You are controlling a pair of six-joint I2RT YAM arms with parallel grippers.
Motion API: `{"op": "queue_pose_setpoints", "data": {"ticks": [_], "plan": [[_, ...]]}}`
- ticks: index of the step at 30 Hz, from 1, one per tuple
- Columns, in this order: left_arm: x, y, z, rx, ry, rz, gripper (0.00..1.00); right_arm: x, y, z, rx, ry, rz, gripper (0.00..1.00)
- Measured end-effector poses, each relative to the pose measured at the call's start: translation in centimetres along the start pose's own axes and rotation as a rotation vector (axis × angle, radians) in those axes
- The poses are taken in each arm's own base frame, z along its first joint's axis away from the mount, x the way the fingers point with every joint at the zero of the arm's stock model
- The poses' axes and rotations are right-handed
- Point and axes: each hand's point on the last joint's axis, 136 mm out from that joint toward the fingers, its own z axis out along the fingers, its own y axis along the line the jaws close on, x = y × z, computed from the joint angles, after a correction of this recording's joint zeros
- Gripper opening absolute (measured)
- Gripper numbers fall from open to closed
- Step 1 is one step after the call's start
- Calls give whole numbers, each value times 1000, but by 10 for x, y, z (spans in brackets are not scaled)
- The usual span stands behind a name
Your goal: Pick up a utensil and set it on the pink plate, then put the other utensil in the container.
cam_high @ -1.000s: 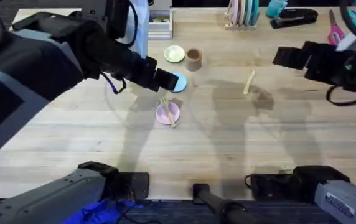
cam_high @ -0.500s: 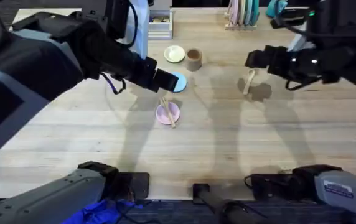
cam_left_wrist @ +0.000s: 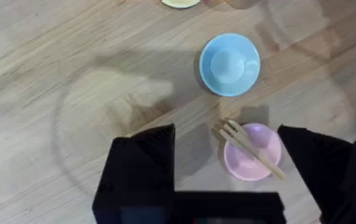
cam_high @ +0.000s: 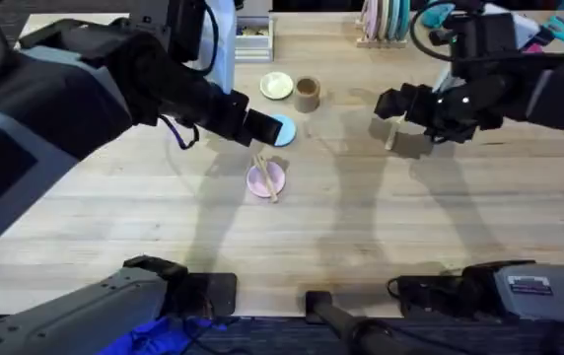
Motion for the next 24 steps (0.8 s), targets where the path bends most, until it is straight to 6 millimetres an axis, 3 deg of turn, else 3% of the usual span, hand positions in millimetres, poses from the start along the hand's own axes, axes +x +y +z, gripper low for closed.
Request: {"op": "queue_pose_setpoints", "data": {"ticks": [4,12,24], "plan": [[0,0,0,0,0,0,992,2,-1,12,13,17,-2,969],[0,0,0,0,0,0,992,-2,8,18,37,-4,-32,954],[0,0,0,0,0,0,992,0,12,26,123,-17,-73,841]]}}
